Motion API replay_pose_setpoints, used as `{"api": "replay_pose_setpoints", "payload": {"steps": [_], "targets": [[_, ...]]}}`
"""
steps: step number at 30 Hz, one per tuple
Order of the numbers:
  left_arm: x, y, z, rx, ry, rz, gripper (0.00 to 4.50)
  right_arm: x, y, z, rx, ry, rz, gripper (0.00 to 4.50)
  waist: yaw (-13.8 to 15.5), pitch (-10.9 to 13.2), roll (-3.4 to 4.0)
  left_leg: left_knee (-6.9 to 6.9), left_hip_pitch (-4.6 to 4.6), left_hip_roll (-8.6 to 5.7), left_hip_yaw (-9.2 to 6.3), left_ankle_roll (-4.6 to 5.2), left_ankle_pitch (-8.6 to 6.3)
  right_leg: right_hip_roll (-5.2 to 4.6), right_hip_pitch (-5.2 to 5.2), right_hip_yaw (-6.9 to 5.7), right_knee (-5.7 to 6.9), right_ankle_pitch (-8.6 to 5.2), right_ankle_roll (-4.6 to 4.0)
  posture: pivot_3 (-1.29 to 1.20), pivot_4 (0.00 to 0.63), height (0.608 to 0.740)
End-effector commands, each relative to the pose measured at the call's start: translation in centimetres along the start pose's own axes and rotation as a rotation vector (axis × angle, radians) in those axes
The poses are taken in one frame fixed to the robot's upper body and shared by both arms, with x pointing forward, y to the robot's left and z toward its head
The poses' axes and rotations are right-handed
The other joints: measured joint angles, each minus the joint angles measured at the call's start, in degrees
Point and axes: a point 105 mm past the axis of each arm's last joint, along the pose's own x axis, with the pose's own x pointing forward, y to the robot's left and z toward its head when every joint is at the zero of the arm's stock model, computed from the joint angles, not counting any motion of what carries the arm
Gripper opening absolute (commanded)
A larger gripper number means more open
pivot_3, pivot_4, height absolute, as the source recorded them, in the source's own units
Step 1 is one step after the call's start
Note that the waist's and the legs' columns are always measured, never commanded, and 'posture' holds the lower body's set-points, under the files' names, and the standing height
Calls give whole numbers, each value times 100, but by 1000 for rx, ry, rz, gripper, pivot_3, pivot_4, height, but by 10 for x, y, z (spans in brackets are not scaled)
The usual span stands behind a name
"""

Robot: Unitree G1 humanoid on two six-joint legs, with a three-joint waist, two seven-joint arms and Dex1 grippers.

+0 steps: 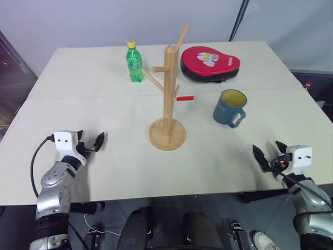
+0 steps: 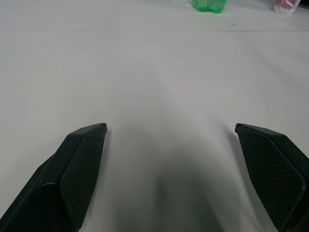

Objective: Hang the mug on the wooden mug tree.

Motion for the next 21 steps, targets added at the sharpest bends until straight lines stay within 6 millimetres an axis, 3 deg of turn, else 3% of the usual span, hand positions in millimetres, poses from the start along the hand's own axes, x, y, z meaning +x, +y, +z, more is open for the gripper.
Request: {"api": "replay_pose_setpoints", "payload": {"steps": [1,10,16,21], "targets": [[1,-3,6,25,-13,-11,4500,1,-4,11,-35,-38,-7,4470,1,0,0,0,0,0,0,0,0,0,0,0,0,0,0,0,150,740],[1,-15,15,41,-33,-90,4500,1,9,21,-39,-67,12,4470,-1,0,0,0,0,0,0,0,0,0,-1,0,0,0,-1,0,150,740],[-13,-61,39,36,-113,-402,4500,7,40,30,-23,-94,51,4470,-15,-2,4,-4,-1,1,-1,-2,-1,-2,-3,1,0,-8,-15,0,150,740],[-36,-108,49,0,-94,-720,4500,18,59,38,-33,-121,-51,4470,-23,-6,11,-5,-2,1,-1,-13,-7,-6,-5,3,-2,-10,-22,0,150,740]]}}
